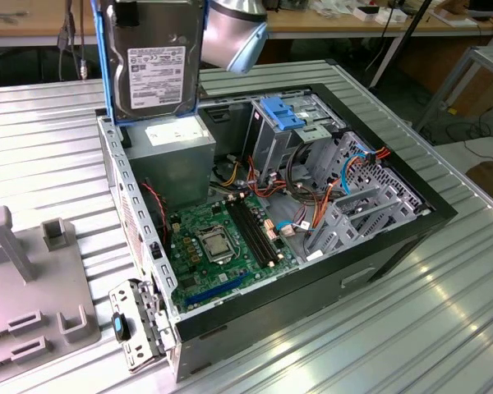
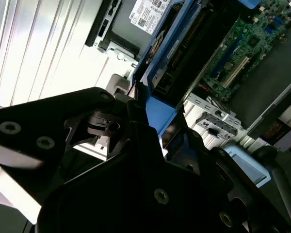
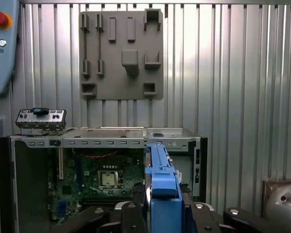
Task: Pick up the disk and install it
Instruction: 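Pick up the disk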
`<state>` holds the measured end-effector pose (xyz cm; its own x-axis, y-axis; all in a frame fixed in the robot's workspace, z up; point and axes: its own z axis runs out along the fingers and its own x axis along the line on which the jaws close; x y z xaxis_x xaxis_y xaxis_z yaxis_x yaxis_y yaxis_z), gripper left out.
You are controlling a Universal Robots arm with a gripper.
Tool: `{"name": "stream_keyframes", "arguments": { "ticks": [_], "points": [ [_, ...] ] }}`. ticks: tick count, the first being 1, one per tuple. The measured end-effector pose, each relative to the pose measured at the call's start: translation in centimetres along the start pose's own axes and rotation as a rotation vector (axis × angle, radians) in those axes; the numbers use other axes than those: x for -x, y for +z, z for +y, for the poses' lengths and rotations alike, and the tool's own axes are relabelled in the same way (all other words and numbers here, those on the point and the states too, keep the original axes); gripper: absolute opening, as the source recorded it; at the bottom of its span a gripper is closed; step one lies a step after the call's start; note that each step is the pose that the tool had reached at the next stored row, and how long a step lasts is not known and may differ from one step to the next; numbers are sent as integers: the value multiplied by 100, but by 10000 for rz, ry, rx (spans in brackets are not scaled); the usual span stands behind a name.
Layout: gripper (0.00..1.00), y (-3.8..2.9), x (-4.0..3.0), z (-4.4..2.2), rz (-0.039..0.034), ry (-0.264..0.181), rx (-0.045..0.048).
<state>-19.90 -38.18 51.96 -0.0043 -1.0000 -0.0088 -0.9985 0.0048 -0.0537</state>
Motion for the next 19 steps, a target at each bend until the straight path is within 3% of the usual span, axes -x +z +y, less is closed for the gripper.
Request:
{"name": "stream_keyframes", "arguments": {
  "ticks": [1, 5, 7, 10, 19],
  "points": [
    [37, 8, 1, -91, 0, 1, -1],
    [37, 24, 2, -278, 0, 1, -5],
    [37, 38, 2, -437, -1, 1, -20],
    [37, 43, -2, -480, 4, 0, -25],
    [37, 76, -239, -517, 75, -4, -25]
  ]
}}
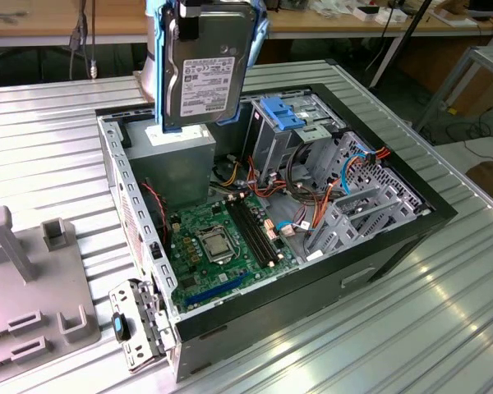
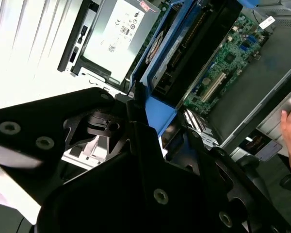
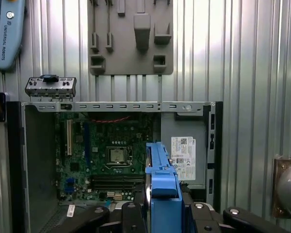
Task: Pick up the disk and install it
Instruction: 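Pick up the disk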
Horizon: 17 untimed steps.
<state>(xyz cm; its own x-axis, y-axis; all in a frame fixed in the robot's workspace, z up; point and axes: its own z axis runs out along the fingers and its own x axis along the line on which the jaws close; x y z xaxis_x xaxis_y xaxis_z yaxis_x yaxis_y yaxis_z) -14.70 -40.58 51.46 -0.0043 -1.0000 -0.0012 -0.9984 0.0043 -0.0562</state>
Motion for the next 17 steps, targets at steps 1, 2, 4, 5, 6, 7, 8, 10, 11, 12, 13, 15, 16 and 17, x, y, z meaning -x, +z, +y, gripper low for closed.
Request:
{"name": "stream_keyframes", "arguments": {
  "ticks": [1, 2, 4, 5, 6, 7, 8, 10, 11, 12, 13, 15, 16, 17],
  "points": [
    [37, 2, -24, -2, 1, 1, 0],
    [37, 7, -82, -5, 1, 0, 0],
    [37, 12, -142, -8, 1, 0, 0],
    [37, 15, -180, -9, 2, 0, 1],
    [37, 17, -206, -9, 3, 1, 0],
    [37, 20, -251, -9, 5, 2, 0],
    [37, 21, -280, -10, 9, 2, -1],
    [37, 24, -350, -10, 30, 2, 0],
    [37, 26, -383, -10, 38, 2, 0],
    [37, 27, -407, -10, 44, 1, 0],
    [37, 29, -442, -11, 57, 1, 0],
    [37, 44, -451, -71, 85, 1, 0],
    [37, 52, -451, -121, 94, 0, 0],
    [37, 60, -452, -173, 111, -1, 0]
  ]
}}
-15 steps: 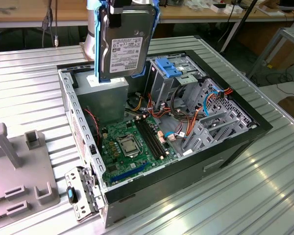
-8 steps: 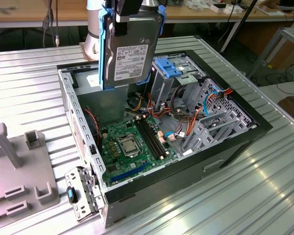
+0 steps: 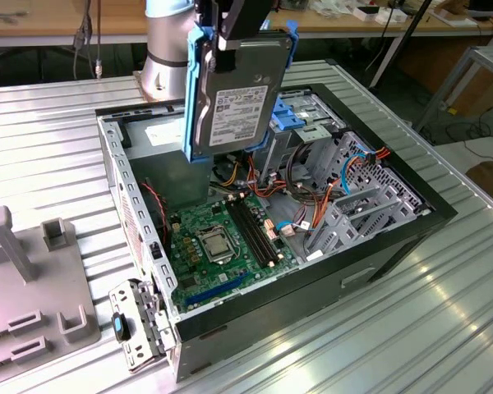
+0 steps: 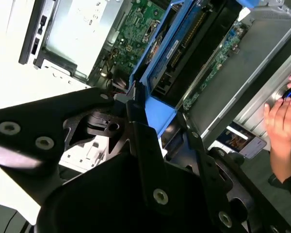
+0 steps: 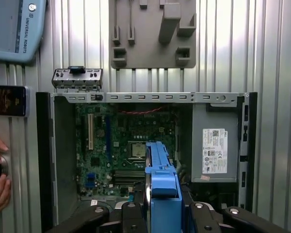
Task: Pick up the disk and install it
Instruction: 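Pick up the disk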
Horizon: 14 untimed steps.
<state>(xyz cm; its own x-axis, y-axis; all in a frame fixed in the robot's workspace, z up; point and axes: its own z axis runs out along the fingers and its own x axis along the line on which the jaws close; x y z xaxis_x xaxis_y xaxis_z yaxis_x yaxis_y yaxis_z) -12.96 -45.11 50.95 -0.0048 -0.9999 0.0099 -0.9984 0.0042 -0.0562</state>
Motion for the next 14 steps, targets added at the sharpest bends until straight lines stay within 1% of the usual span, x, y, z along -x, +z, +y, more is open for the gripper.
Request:
{"name": "stream_keyframes", "arguments": {
  "ticks": [2, 3, 14],
  "points": [
    [37, 13, -3, -75, 33, 1, 0],
    [37, 15, -3, -101, 40, -1, 1],
    [37, 16, -3, -102, 39, 0, 0]
  ]
}}
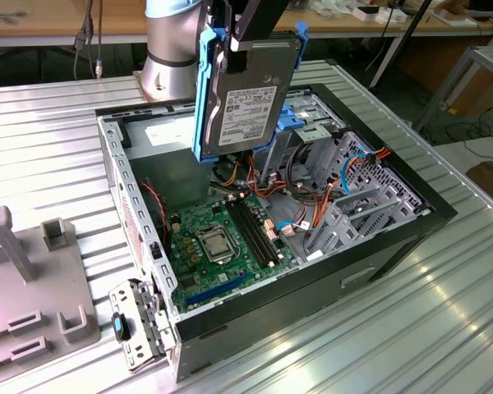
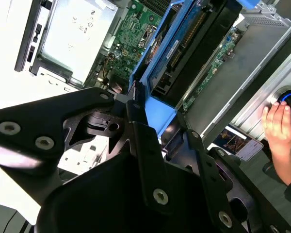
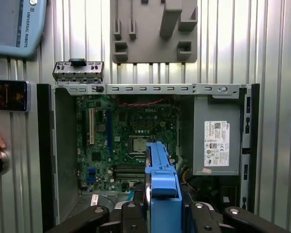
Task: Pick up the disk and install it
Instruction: 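Pick up the disk, then insert the disk into the insertion slot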
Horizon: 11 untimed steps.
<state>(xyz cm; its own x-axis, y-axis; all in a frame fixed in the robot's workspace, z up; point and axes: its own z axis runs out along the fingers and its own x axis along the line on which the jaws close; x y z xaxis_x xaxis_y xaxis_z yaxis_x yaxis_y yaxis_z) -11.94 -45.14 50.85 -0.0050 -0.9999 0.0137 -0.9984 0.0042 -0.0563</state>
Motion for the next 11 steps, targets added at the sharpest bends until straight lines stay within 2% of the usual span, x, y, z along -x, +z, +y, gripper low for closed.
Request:
{"name": "stream_keyframes", "arguments": {
  "ticks": [11],
  "points": [
    [37, 0, 0, -4, 0, -1, 0]
  ]
}}
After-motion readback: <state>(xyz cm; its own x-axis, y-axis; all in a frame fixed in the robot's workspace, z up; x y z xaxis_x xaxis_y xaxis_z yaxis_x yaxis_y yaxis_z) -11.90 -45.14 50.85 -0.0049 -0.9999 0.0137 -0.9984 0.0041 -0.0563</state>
